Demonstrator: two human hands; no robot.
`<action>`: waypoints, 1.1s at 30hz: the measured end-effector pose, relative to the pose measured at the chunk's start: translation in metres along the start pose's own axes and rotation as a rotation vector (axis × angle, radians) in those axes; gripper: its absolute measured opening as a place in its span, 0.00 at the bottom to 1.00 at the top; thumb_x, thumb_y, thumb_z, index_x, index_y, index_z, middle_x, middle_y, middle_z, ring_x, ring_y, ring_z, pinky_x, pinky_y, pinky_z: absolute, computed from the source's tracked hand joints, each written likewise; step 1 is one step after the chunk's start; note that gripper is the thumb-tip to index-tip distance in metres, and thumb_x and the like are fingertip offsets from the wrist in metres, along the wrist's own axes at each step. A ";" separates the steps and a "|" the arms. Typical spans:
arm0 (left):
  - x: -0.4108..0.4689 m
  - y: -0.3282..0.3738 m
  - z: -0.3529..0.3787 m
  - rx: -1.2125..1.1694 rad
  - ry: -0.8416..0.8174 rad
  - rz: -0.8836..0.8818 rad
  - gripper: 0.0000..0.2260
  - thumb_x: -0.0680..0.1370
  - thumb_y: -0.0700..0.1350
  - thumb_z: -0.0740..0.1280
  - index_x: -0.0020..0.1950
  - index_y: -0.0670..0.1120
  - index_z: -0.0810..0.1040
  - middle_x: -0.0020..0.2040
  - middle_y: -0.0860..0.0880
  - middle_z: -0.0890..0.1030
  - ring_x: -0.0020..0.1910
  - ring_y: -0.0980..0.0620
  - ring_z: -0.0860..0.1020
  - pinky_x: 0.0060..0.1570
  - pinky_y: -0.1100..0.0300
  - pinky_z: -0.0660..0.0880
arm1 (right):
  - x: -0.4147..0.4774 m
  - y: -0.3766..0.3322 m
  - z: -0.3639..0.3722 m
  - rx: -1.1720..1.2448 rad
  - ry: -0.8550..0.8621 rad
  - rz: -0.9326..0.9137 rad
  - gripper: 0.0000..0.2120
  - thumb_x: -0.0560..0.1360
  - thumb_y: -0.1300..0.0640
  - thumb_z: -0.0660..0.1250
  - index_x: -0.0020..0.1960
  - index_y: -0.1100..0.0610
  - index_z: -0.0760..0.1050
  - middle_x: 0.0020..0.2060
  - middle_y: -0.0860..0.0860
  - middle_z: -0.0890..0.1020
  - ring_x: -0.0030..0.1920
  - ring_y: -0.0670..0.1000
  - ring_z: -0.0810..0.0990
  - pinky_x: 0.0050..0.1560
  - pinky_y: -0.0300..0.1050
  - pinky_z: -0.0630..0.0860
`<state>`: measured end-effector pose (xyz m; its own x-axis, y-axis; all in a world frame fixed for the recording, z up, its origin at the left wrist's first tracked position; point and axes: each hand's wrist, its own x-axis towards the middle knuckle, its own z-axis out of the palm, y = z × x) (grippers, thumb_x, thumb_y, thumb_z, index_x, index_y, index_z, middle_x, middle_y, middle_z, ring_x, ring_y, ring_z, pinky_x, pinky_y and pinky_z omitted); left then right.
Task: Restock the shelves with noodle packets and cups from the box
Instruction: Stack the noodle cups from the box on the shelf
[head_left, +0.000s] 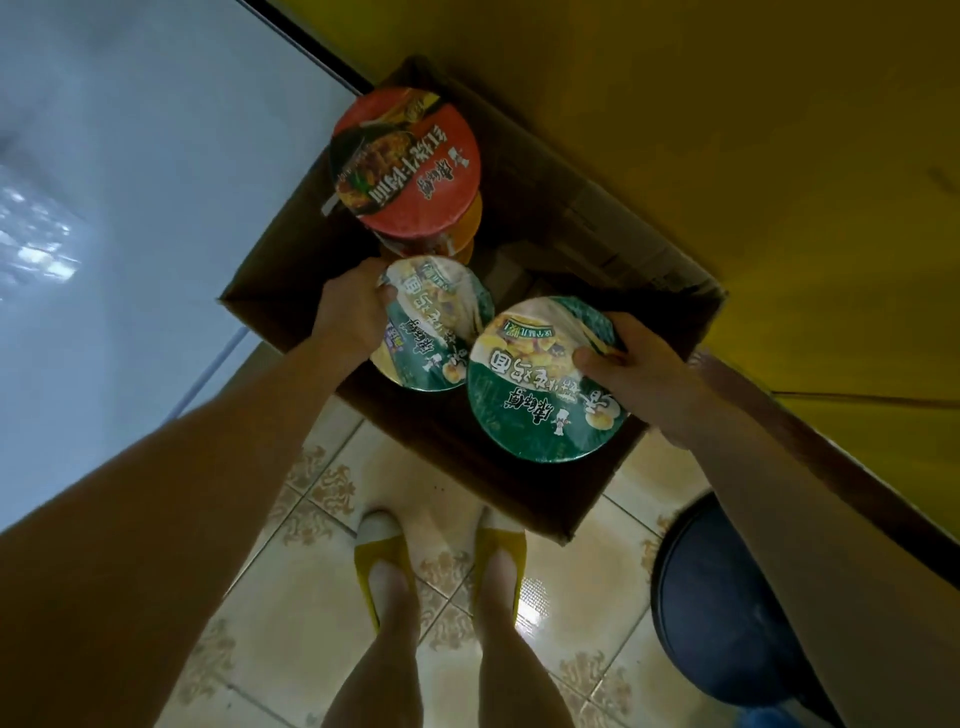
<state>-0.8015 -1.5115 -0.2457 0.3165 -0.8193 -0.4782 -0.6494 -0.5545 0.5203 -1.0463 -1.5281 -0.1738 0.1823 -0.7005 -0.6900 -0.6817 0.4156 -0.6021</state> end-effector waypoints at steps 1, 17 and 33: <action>-0.009 0.004 -0.009 -0.011 0.016 -0.017 0.13 0.81 0.41 0.56 0.65 0.40 0.70 0.59 0.38 0.76 0.58 0.41 0.74 0.53 0.55 0.68 | -0.011 -0.008 -0.004 -0.015 -0.014 -0.004 0.16 0.78 0.58 0.62 0.63 0.60 0.66 0.54 0.56 0.76 0.53 0.54 0.76 0.57 0.52 0.74; -0.213 0.079 -0.197 -0.166 0.321 -0.059 0.13 0.81 0.41 0.55 0.60 0.34 0.70 0.54 0.34 0.77 0.52 0.39 0.75 0.33 0.64 0.56 | -0.223 -0.145 -0.062 0.011 -0.217 -0.054 0.08 0.76 0.56 0.65 0.54 0.51 0.71 0.50 0.51 0.79 0.47 0.49 0.79 0.49 0.47 0.79; -0.446 0.219 -0.414 -0.002 0.750 0.136 0.15 0.80 0.47 0.56 0.48 0.36 0.75 0.46 0.35 0.80 0.43 0.36 0.79 0.45 0.46 0.76 | -0.488 -0.292 -0.161 -0.391 -0.341 -0.360 0.03 0.75 0.51 0.63 0.45 0.46 0.69 0.42 0.40 0.76 0.39 0.38 0.76 0.33 0.30 0.76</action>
<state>-0.7988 -1.3278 0.3745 0.6195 -0.7595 0.1984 -0.7150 -0.4417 0.5418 -1.0499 -1.4008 0.4033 0.6204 -0.5055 -0.5996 -0.7323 -0.0996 -0.6737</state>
